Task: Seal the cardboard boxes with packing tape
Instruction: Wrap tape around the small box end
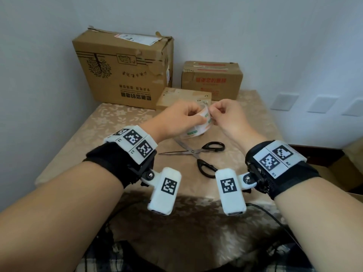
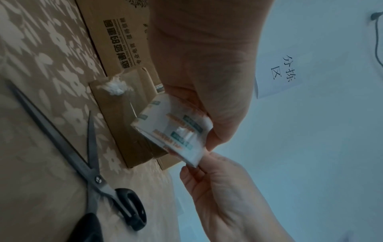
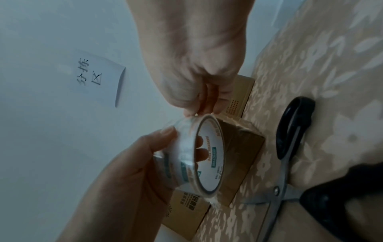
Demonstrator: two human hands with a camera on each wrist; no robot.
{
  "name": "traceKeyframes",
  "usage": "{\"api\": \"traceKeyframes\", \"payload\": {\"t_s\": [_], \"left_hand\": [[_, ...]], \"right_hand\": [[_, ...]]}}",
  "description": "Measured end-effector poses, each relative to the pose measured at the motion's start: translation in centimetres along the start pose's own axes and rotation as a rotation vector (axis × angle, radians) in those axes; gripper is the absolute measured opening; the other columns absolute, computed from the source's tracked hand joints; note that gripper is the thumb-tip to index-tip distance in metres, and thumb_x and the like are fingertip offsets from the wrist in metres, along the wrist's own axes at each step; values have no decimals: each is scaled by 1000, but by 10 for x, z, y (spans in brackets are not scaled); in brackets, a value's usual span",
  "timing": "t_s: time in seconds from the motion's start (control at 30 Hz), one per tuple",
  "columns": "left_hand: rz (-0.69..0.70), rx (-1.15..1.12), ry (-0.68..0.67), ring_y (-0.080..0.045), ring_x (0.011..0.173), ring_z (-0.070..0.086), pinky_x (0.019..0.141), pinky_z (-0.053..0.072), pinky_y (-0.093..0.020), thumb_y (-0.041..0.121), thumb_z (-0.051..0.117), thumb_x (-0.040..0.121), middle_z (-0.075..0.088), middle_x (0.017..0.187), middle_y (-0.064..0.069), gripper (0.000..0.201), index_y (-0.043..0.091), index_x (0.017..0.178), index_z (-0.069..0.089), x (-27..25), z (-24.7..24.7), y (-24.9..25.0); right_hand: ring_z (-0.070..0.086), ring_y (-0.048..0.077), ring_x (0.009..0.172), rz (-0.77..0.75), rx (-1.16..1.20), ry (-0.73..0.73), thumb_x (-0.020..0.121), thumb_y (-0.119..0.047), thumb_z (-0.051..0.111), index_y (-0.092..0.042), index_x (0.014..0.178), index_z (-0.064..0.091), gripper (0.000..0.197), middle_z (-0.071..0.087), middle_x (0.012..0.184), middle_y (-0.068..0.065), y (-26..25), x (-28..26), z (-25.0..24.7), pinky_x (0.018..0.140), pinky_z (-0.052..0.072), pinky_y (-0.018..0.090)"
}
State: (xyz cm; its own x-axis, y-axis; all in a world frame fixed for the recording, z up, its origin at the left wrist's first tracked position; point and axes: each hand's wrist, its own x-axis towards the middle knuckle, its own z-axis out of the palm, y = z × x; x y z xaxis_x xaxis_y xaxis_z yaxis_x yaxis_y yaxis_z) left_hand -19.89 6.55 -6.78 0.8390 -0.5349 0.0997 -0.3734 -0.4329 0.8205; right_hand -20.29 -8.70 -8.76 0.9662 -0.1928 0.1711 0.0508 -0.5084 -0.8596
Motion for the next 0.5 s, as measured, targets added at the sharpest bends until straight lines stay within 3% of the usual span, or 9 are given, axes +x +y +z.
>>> {"api": "traceKeyframes", "payload": {"t_s": [0.13,0.23,0.33,0.37,0.5], "left_hand": [[-31,-2,-16,-15,75,58,71,46,-30,19,56,94,67,90,-15,23,-2,103,63,-2,7,0],[-67,18,-9,-12,70,59,66,48,-26,21,56,94,66,83,-8,23,0,102,62,-5,9,-2],[-117,-35,23,-27,77,68,74,55,-41,21,55,96,70,92,-19,25,-3,103,60,-7,4,-3],[-136,-76,22,-27,75,70,73,56,-42,20,54,96,70,92,-20,25,-3,104,59,-8,3,-2],[-162,-164,-17,-16,61,69,63,59,-33,14,52,97,71,82,-13,11,6,96,59,-10,-1,1]], "right_hand": [[45,19,75,-30,-273,-57,99,-8,39,-18,71,41,30,51,82,2,-5,-1,1,67,38,30],[39,12,67,-23,-329,-94,100,-9,38,-20,72,36,30,46,81,-1,-8,-3,4,55,31,23],[36,8,66,-12,-326,-117,101,-13,37,-16,85,41,17,43,81,-4,-10,-5,7,54,28,22],[36,8,66,-7,-315,-114,102,-13,37,-14,89,42,14,43,83,-4,-11,-6,8,54,28,22],[39,8,68,26,-273,-121,103,-14,35,-14,92,44,14,46,89,-2,-13,-6,9,55,29,20]]}}
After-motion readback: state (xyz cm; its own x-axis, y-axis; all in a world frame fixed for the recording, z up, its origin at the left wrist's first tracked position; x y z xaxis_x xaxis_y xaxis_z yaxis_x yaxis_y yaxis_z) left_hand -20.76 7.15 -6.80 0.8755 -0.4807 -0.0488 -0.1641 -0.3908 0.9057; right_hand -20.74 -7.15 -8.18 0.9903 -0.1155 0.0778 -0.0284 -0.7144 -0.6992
